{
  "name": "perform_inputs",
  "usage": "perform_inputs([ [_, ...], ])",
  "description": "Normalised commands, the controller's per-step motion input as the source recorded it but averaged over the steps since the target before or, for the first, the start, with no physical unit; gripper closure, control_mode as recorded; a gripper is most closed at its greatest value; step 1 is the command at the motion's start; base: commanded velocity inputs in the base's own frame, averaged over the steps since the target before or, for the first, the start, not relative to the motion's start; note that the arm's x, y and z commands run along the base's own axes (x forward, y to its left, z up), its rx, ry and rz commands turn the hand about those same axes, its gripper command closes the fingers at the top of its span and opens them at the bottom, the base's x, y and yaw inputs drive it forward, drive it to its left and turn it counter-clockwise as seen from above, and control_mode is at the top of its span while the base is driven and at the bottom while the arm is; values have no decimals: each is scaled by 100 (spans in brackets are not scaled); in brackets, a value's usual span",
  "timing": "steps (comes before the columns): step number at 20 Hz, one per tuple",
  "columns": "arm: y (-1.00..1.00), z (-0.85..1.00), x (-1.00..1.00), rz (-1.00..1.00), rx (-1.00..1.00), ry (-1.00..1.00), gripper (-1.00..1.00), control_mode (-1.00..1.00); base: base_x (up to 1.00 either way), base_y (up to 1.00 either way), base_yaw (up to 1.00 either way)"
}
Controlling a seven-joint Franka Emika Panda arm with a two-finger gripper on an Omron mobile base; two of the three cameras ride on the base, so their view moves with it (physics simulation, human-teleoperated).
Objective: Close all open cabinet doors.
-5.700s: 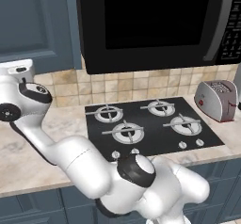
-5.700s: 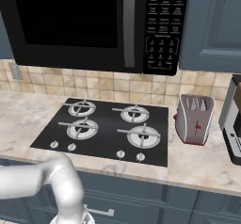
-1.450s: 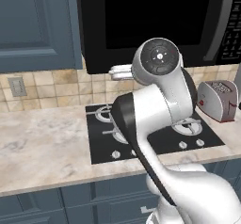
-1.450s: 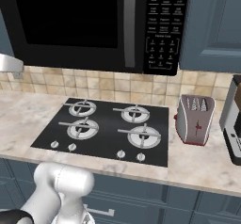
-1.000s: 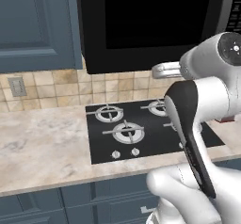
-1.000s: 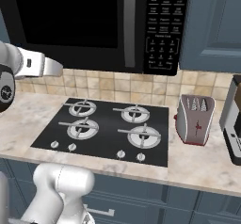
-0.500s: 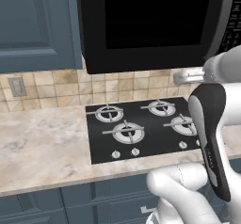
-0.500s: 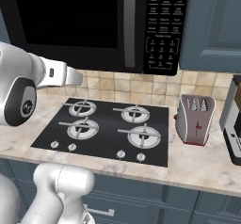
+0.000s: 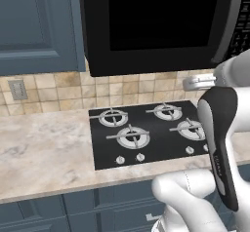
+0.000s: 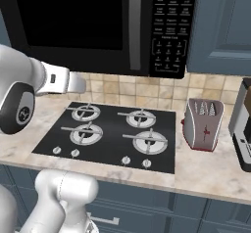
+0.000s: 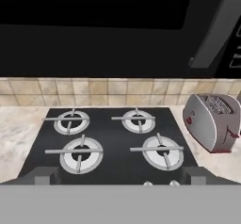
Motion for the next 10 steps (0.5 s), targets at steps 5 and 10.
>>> perform_inputs([
  [5, -15, -10, -20, 0, 0, 3, -100, -100, 0, 0, 0],
  [10, -7, -6, -34, 0, 0, 8, -100, -100, 0, 0, 0],
])
